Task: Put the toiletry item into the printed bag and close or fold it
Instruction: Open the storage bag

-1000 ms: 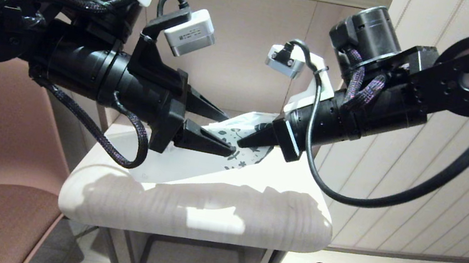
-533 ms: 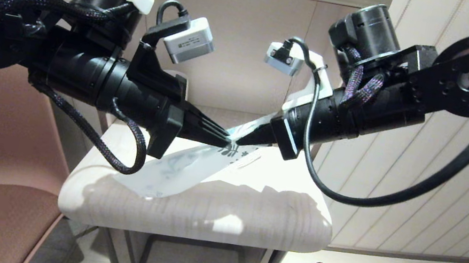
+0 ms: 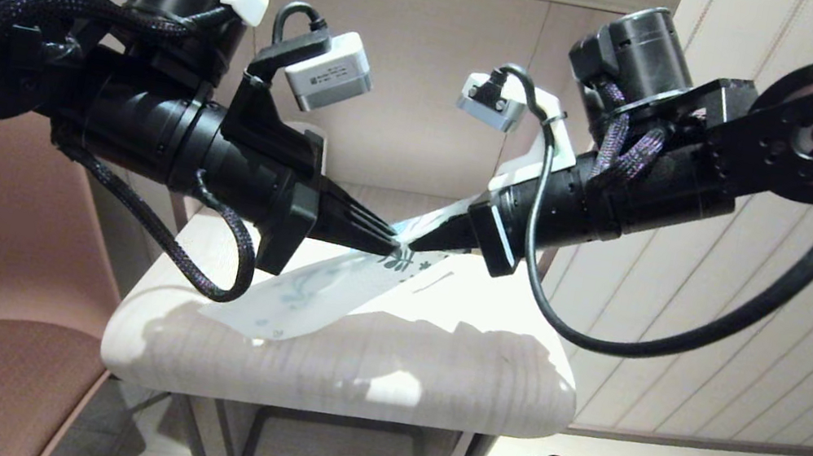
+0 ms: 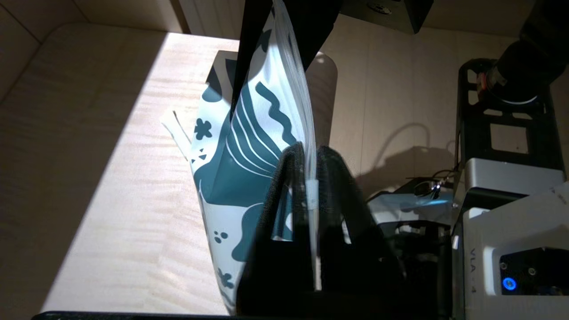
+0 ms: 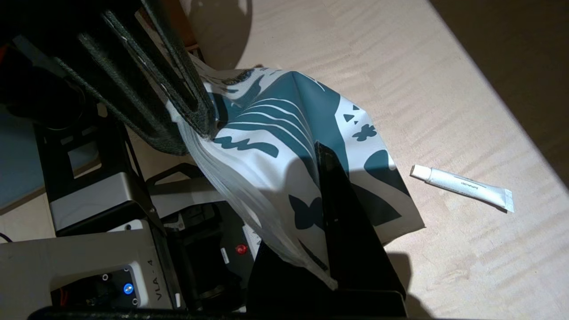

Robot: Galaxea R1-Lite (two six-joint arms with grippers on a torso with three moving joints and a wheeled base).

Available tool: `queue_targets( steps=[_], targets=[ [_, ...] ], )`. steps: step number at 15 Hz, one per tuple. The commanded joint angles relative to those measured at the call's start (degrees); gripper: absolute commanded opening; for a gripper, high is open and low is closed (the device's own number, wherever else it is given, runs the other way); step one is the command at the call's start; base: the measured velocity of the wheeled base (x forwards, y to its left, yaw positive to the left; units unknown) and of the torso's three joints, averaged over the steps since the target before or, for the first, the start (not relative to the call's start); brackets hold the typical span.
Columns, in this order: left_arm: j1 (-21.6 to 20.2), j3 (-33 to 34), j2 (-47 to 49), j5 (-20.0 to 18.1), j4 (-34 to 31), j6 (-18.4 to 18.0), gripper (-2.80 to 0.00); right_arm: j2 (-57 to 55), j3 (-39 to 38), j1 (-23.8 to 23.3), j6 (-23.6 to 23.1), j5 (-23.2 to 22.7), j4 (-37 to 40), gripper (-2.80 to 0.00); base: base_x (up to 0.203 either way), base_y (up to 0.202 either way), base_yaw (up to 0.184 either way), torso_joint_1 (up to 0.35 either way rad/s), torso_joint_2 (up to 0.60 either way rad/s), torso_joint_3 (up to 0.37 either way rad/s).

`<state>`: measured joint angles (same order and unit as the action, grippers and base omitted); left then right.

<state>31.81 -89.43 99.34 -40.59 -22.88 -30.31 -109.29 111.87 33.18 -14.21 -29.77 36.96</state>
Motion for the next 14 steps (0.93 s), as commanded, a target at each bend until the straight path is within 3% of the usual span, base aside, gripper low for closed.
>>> queue_targets(
  steps=[1,14],
  targets=[
    [0.01,-0.13,0.15,-0.19,-0.06,-0.1,0.0,-0.14,0.01,0.04,-0.2,-0.2,0.22,-2.8,0.0,0.0,0.0,0.0,0.0,0.0],
    [-1.4,-0.73,0.58,1.64,-0.06,-0.28,0.0,-0.4,0.01,0.04,-0.29,-0.2,0.13,-2.8,0.0,0.0,0.0,0.0,0.0,0.0]
  ],
)
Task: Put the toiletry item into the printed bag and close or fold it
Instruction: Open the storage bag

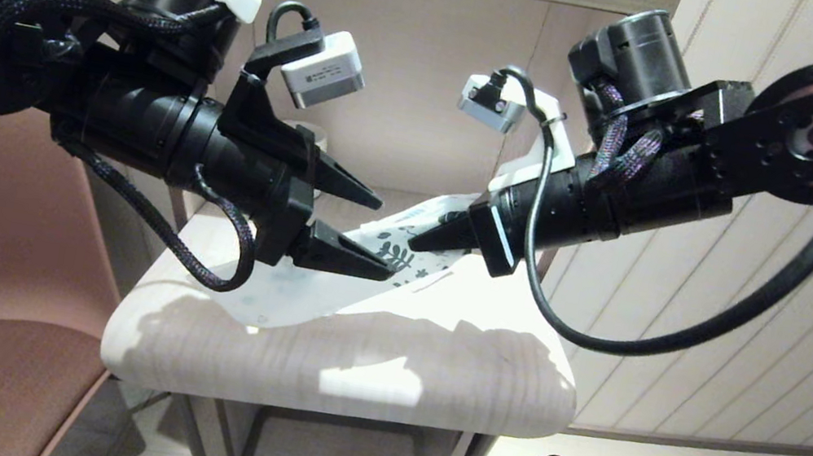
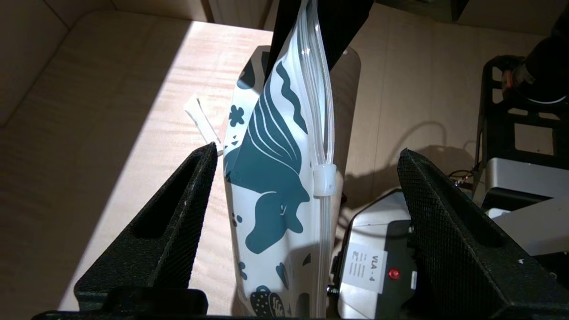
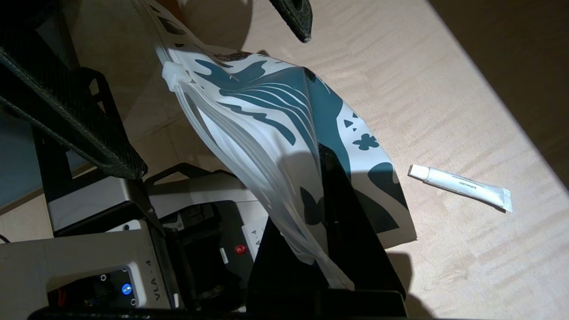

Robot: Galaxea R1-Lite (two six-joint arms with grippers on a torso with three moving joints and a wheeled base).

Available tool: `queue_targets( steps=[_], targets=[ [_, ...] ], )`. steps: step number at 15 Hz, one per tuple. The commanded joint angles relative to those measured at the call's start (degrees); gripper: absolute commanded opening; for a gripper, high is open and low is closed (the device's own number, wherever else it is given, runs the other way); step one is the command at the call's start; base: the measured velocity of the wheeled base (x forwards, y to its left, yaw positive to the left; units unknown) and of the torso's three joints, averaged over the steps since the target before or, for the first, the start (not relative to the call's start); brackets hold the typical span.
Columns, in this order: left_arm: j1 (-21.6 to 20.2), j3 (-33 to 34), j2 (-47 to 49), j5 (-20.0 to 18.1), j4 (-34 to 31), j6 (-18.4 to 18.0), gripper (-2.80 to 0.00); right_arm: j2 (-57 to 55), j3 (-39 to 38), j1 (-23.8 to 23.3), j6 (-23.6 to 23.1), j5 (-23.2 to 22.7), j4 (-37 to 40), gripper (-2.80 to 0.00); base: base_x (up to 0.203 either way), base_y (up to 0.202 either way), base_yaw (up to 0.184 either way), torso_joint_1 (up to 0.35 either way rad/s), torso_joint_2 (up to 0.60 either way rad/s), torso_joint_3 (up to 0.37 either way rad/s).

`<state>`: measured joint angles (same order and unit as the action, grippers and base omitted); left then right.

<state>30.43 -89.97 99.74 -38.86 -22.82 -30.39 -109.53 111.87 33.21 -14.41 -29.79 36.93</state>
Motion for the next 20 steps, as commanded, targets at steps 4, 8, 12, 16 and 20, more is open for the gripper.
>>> queue_targets(
  steps=[4,8,12,16,20],
  targets=[
    [-0.76,-0.04,1.16,1.82,2.06,-0.11,0.0,-0.16,0.01,0.1,-0.18,-0.18,0.08,-2.8,0.0,0.0,0.0,0.0,0.0,0.0],
    [-1.25,0.37,1.07,2.04,3.84,-0.11,0.0,-0.29,0.01,0.1,-0.18,-0.18,0.08,-2.8,0.0,0.0,0.0,0.0,0.0,0.0],
    [-1.81,1.9,0.15,2.13,3.75,-0.19,0.0,-0.33,0.01,0.02,-0.18,-0.18,0.08,-2.8,0.0,0.0,0.0,0.0,0.0,0.0],
    [-2.39,1.55,-0.87,2.13,3.48,-0.19,0.0,-0.59,0.01,0.02,-0.18,-0.18,-0.01,-2.8,0.0,0.0,0.0,0.0,0.0,0.0],
    [-2.45,1.55,-0.36,2.13,3.54,-0.19,0.0,-0.59,0.01,0.02,-0.18,-0.18,0.08,-2.8,0.0,0.0,0.0,0.0,0.0,0.0]
  ],
)
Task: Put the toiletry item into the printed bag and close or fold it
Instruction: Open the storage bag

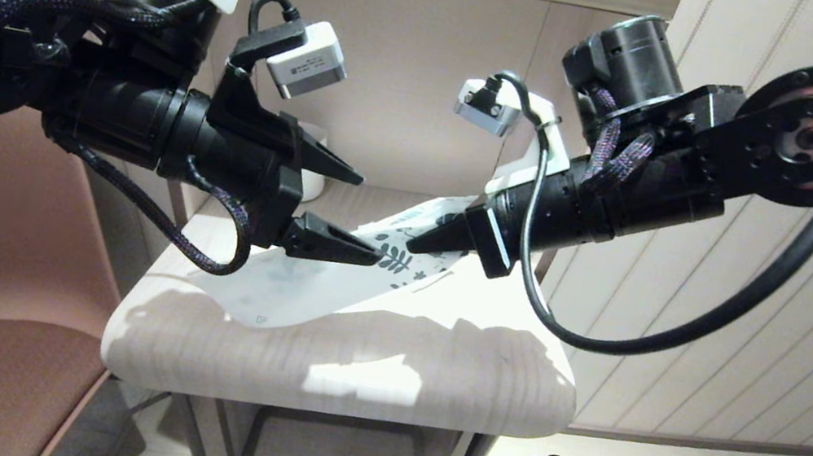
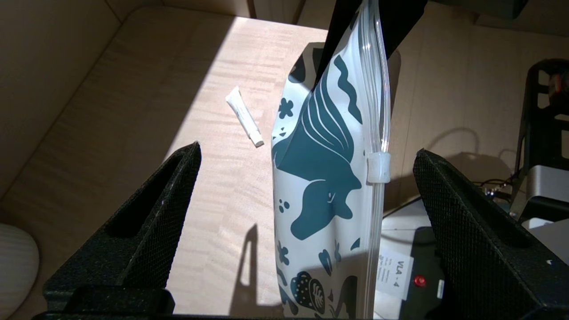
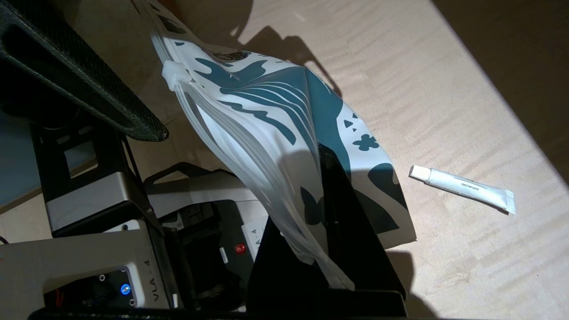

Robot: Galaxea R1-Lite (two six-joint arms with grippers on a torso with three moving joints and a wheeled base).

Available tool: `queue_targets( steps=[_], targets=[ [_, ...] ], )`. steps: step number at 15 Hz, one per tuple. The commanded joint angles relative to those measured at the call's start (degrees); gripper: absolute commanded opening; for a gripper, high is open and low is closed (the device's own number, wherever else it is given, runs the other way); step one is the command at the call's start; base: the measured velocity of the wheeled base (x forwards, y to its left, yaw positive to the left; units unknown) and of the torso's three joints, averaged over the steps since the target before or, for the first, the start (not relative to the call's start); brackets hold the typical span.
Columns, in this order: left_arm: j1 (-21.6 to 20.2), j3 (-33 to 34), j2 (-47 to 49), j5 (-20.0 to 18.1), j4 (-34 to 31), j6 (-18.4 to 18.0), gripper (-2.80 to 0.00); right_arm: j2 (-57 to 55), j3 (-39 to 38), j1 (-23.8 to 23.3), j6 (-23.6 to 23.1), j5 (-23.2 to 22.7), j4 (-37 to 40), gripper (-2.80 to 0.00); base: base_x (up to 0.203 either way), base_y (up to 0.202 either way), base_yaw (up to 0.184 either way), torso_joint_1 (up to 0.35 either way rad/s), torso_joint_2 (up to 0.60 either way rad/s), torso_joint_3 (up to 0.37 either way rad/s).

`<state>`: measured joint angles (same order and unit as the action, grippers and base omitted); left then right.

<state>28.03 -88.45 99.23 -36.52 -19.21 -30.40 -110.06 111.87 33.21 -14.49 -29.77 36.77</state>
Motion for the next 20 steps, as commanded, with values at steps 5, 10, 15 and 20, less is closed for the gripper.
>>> queue_targets(
  steps=[5,10,15,20],
  targets=[
    [-0.07,0.92,-0.19,-0.22,0.07,-0.36,-2.8,-0.16,0.01,0.02,-0.1,-0.22,0.04,-2.8,0.0,0.0,0.0,0.0,0.0,0.0],
    [-0.34,1.62,-0.27,-0.22,0.14,-0.36,-2.8,-0.25,0.01,0.02,-0.1,-0.29,-0.21,-2.8,0.0,0.0,0.0,0.0,0.0,0.0],
    [-0.34,2.49,-0.17,-0.39,0.23,-0.36,-2.8,-0.68,0.01,0.1,-0.18,-0.29,-0.45,-2.8,0.0,0.0,0.0,0.0,0.0,0.0],
    [-0.3,3.3,0.17,-0.39,0.63,-0.6,0.0,-0.69,-0.07,0.1,-0.18,-0.29,-0.56,-2.8,0.0,0.0,0.0,0.0,0.0,0.0]
  ],
)
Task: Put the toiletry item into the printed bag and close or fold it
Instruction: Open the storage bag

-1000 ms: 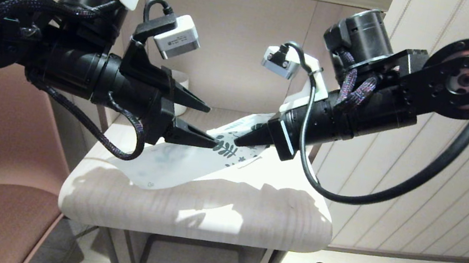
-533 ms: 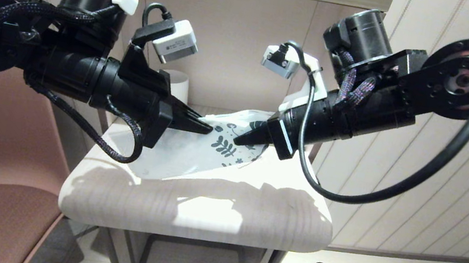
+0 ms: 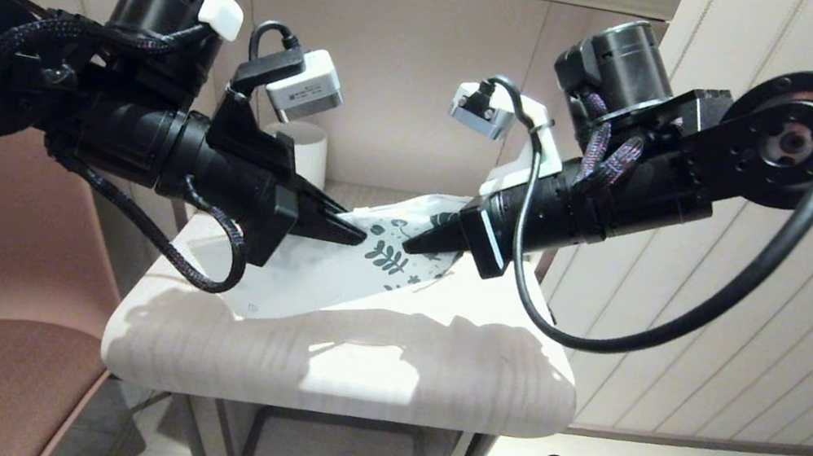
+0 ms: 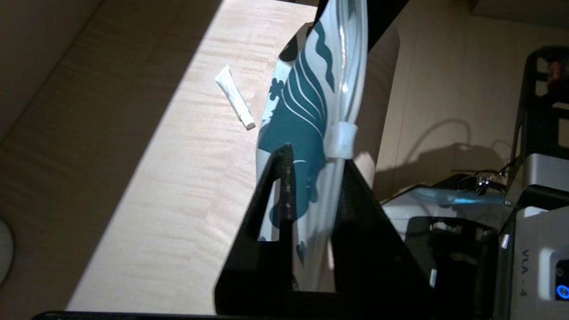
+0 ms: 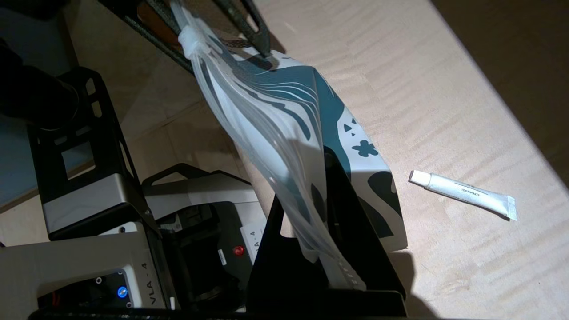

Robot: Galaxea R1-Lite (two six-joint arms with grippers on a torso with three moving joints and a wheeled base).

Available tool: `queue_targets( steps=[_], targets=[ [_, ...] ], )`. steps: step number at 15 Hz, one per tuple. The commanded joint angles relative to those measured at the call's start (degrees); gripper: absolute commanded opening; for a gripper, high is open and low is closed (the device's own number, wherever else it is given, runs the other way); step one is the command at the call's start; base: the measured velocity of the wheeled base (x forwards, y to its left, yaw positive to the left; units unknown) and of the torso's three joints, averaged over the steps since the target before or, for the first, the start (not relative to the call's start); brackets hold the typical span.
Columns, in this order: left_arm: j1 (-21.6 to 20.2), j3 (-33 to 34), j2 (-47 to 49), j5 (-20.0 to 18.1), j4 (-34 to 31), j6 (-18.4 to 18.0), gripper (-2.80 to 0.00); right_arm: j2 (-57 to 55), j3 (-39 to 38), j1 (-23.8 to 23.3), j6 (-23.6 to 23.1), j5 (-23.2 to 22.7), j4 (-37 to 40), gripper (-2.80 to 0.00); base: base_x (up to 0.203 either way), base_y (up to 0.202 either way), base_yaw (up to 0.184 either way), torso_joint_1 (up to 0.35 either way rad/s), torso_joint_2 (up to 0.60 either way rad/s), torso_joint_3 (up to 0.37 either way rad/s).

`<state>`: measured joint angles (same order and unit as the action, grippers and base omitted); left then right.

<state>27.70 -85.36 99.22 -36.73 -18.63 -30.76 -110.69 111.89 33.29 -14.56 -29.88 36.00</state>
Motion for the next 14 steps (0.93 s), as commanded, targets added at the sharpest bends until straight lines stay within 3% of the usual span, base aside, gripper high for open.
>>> queue_targets(
  steps=[1,14],
  targets=[
    [-0.01,-0.16,0.27,-0.18,0.26,-0.27,0.0,-0.05,-0.07,0.0,-0.12,-0.18,0.21,-2.8,0.0,0.0,0.0,0.0,0.0,0.0],
    [-0.04,-1.04,0.01,-0.01,2.02,-0.27,0.0,-0.32,0.0,-0.07,-0.12,-0.18,0.21,-2.8,0.0,0.0,0.0,0.0,0.0,0.0]
  ],
)
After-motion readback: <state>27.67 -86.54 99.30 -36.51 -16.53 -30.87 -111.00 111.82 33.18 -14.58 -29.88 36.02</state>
